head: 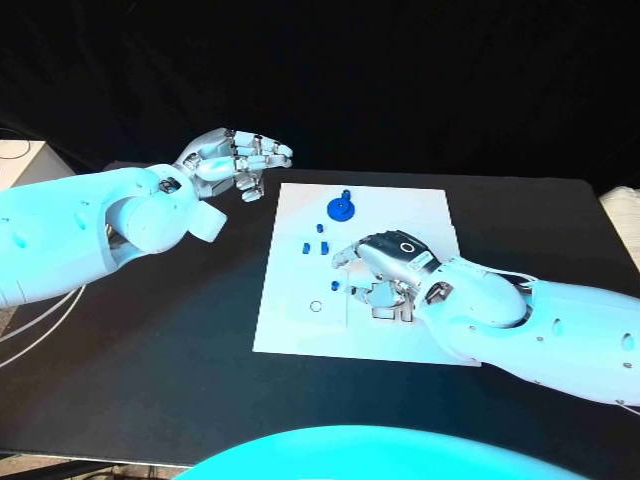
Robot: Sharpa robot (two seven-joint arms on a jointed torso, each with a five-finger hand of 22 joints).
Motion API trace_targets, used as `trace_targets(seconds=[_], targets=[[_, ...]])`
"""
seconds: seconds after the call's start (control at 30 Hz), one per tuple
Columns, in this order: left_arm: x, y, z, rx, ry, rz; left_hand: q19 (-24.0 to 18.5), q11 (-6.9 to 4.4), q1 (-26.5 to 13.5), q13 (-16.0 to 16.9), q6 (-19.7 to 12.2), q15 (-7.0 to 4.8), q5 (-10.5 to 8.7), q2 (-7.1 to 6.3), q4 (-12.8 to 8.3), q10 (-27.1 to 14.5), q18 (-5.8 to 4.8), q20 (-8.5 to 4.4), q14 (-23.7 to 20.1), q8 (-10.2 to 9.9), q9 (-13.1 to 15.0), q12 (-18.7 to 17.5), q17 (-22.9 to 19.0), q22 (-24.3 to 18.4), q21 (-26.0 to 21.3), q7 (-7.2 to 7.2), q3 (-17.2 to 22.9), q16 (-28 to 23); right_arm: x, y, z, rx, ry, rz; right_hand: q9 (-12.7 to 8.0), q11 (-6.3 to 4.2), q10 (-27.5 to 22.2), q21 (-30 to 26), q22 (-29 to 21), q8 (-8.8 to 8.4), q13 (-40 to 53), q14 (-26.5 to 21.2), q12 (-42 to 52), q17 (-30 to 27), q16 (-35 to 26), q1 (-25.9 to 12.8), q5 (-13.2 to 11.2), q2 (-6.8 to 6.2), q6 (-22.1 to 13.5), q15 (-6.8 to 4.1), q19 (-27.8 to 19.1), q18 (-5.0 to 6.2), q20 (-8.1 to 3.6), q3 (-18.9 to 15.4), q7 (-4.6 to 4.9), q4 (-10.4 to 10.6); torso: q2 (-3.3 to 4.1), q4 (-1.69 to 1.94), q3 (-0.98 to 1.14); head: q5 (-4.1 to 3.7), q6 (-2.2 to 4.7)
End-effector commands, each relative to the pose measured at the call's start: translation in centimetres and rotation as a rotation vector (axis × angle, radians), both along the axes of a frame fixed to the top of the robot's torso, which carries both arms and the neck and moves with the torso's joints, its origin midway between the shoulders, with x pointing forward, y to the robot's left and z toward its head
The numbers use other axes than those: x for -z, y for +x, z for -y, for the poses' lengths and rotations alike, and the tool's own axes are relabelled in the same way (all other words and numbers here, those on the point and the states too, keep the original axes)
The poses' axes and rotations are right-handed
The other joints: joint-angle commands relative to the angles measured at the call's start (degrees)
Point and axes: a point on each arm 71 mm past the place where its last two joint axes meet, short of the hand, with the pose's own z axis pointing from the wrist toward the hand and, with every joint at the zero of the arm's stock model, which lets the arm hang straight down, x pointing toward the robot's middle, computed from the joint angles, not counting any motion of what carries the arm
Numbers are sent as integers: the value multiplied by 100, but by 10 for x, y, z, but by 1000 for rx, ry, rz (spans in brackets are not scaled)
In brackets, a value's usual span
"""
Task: Assemble the parts on the task board
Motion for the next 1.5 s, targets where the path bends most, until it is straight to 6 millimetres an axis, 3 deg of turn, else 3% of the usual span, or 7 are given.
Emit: trace_targets(seconds=[0.03, 0.27, 0.4, 0.57, 0.83, 1.17, 1.5], targets=[[-1, 0, 2, 17, -14, -4, -9, 9, -5, -5, -36, 17, -18, 43, 27, -21, -106, 30, -2, 23, 9, -25, 5, 5, -17, 11, -17, 31, -10, 1, 8, 21, 78, -40, -17, -43, 106, 282, 135, 10, 22, 93, 205, 150, 169, 84, 35, 34, 5, -48, 157, 9, -16, -64, -16, 59, 3, 0, 2, -56, 36], [-1, 0, 2, 17, -16, -4, -13, 9, 1, -8, -38, 18, -18, 50, 33, -21, -104, 30, -6, 24, 9, -26, -3, 1, -22, 11, -19, 30, -30, 22, 51, 111, 43, -103, -75, -158, 556, 1458, 694, 57, 12, 495, 536, 863, 773, -6, 138, -30, 157, -145, 578, -192, -105, 332, 9, 97, -11, -6, -17, -170, 118], [-1, 0, 4, 21, -17, -4, -13, 9, 1, -8, -38, 18, -18, 50, 33, -21, -104, 30, -6, 24, 9, -26, -3, 1, -22, 11, -19, 30, -39, 37, 82, 168, -13, -110, -88, -150, 496, 1545, 743, 56, -28, 528, 485, 950, 842, -73, 120, -124, 164, -143, 605, -207, -110, 353, -8, 104, -13, -1, -17, -222, 144], [0, 0, 5, 24, -18, -5, -13, 9, 1, -8, -38, 18, -18, 50, 33, -21, -104, 30, -6, 24, 9, -26, -3, 1, -22, 11, -19, 30, -40, 48, 100, 202, -68, -108, -100, -142, 424, 1589, 769, 42, -51, 539, 450, 991, 876, -106, 120, -169, 136, -138, 615, -216, -109, 316, -43, 112, -1, -5, -8, -228, 168], [0, 0, 6, 28, -18, -7, 6, 9, 5, -12, -41, 18, -21, 45, 40, -21, -111, 31, 6, 25, 9, -27, 22, 23, 1, 11, -28, 39, -33, 55, 102, 212, -141, -101, -125, -110, 256, 1475, 730, 8, -86, 531, 395, 963, 871, -79, 102, -160, 52, -110, 583, -196, -96, 167, -126, 119, 7, 2, -3, -236, 166], [0, 0, 5, 27, -17, -8, 6, 9, 5, -12, -41, 18, -21, 45, 40, -21, -111, 31, 6, 25, 9, -27, 22, 23, 1, 11, -28, 39, -23, 59, 94, 202, -175, -101, -118, -112, 293, 1487, 743, 55, -82, 525, 442, 958, 872, -25, 94, -83, 138, -107, 582, -198, -86, 135, -100, 126, 4, 7, -9, -241, 150], [0, 0, 5, 27, -17, -9, 6, 9, 5, -12, -41, 18, -21, 45, 40, -21, -111, 31, 6, 25, 9, -27, 22, 23, 1, 11, -28, 39, -17, 57, 80, 173, -169, -107, -119, -162, 617, 1727, 865, 155, -90, 521, 551, 936, 864, -57, 59, 25, 388, -145, 652, -237, -106, 442, -47, 182, -3, 1, -13, -238, 132]])
